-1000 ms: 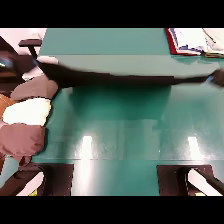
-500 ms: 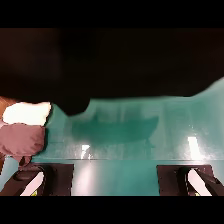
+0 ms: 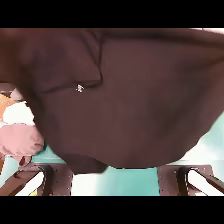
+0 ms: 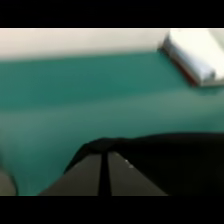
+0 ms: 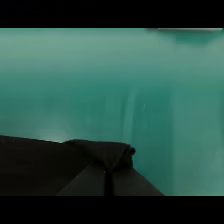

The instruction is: Fold the shirts.

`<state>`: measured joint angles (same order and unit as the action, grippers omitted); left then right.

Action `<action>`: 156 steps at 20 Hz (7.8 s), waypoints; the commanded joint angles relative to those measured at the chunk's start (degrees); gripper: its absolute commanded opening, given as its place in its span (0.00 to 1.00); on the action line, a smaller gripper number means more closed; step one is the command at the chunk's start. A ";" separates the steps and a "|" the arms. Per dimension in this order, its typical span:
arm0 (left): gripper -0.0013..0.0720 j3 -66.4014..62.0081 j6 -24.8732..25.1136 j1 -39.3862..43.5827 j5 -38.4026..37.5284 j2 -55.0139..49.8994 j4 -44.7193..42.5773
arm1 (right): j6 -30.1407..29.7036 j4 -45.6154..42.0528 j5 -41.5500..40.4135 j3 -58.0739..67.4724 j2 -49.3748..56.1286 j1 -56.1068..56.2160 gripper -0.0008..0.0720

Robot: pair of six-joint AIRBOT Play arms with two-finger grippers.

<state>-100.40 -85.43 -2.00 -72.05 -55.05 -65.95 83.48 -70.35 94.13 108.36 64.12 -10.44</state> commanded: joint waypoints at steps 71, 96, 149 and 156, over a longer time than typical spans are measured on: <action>0.05 67.17 6.34 -1.31 -1.60 6.36 9.33 | -4.07 3.34 -16.41 -73.44 2.45 -8.96 0.04; 0.05 27.34 10.78 -1.31 12.04 -31.61 12.37 | 1.75 1.51 -14.29 -23.93 28.15 5.81 0.11; 0.05 -7.17 -0.04 2.95 3.76 -26.05 -1.36 | -13.05 35.04 -25.22 9.33 42.56 55.28 0.48; 0.05 -7.15 0.39 -0.76 -0.61 -21.75 -1.33 | -12.13 29.77 -12.26 6.88 45.40 49.92 0.63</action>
<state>-107.48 -85.38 -1.56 -70.43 -78.24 -66.65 70.11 -36.82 74.78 116.38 108.86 42.89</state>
